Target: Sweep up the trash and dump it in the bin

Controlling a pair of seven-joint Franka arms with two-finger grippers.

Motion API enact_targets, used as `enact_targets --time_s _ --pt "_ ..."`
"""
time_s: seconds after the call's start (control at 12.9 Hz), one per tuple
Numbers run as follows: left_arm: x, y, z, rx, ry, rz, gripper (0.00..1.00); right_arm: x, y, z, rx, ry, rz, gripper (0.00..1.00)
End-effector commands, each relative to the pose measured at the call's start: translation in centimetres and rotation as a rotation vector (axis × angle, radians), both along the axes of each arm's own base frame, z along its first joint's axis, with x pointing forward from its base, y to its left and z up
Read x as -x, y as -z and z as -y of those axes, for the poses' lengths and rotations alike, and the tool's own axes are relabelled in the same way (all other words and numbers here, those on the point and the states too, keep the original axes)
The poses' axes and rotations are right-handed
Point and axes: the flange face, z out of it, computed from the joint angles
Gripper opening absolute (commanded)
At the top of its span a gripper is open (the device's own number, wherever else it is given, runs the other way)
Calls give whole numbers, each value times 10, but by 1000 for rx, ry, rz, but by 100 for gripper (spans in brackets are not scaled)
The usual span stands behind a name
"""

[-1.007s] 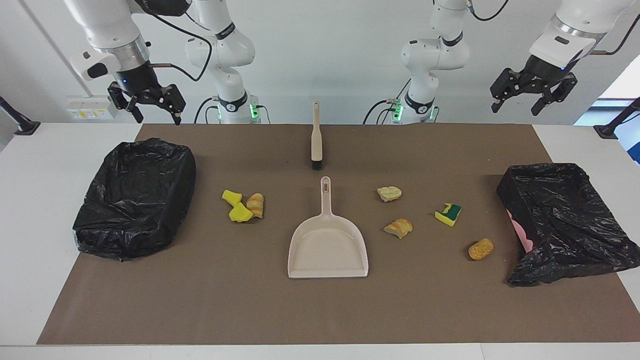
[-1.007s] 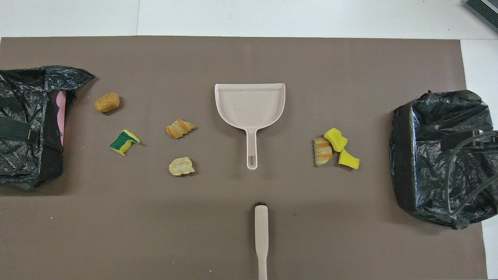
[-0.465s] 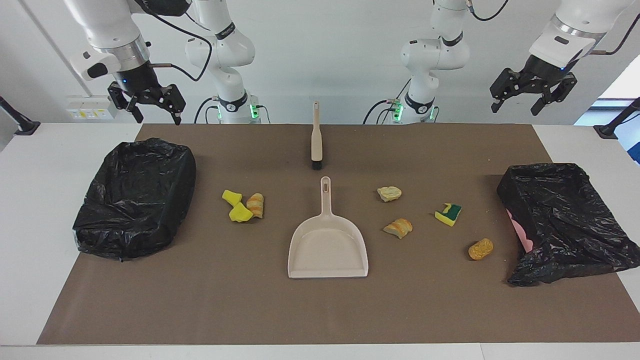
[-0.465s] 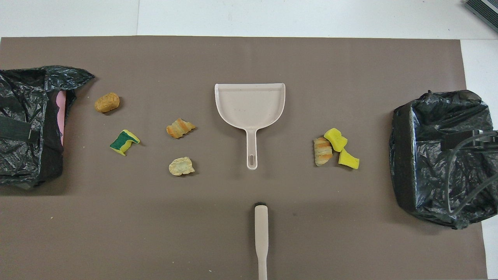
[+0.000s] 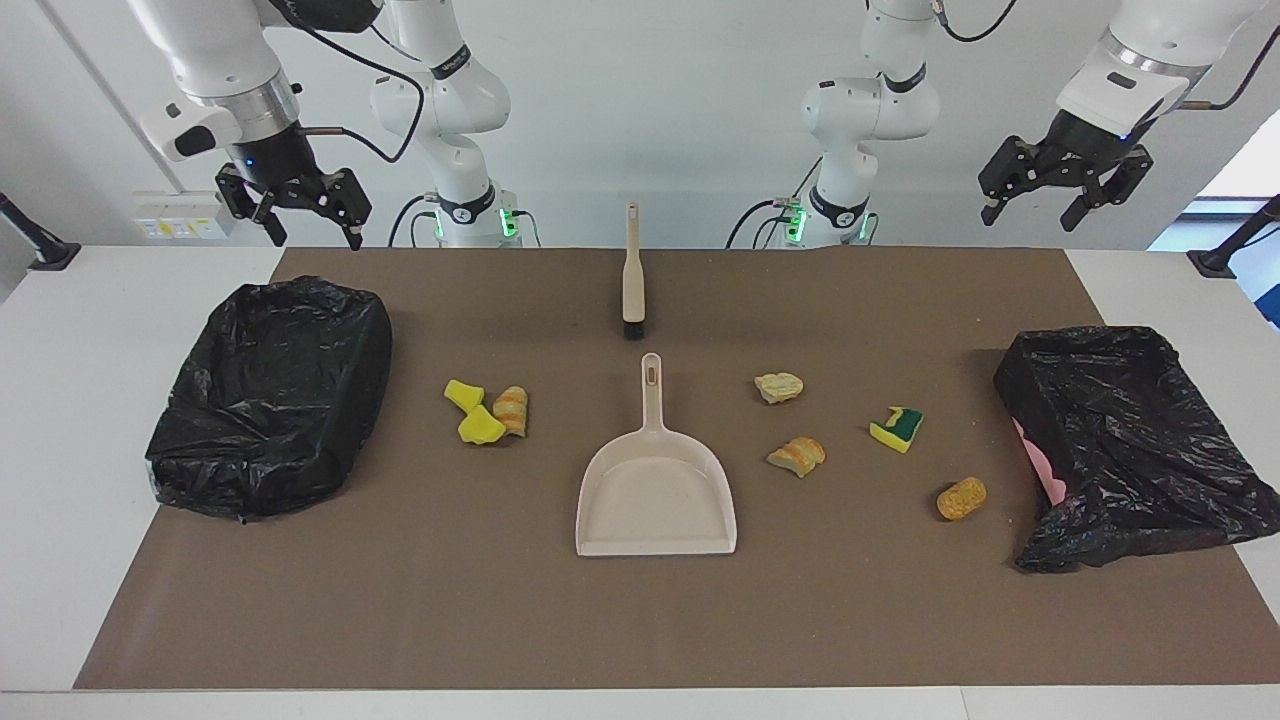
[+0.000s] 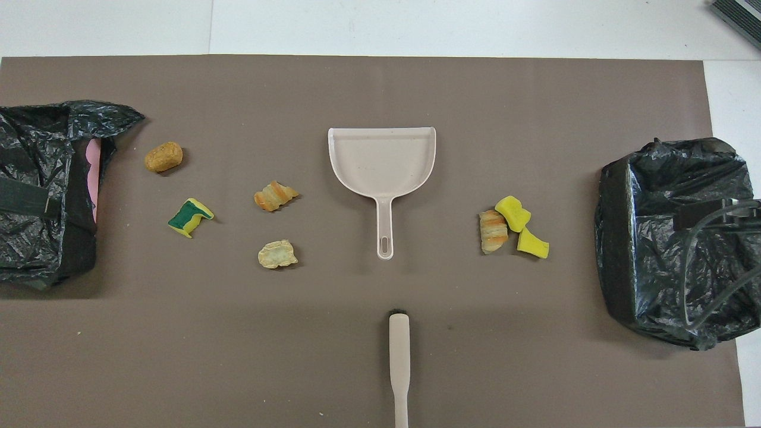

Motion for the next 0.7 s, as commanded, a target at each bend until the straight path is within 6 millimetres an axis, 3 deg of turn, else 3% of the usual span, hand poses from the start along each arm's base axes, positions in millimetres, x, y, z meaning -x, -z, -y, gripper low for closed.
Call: enact_targets --time_s 0.0,0.23,0.39,0.62 --pt "6 -2 6 -2 -2 -2 100 7 0 3 -8 -19 13 100" --pt "10 0 16 4 17 -4 100 7 0 3 -8 -19 13 100" --pt "17 2 40 4 40 -1 100 7 0 3 -8 -19 16 100" --pt "42 9 93 6 74 4 100 7 0 3 -8 -19 13 100"
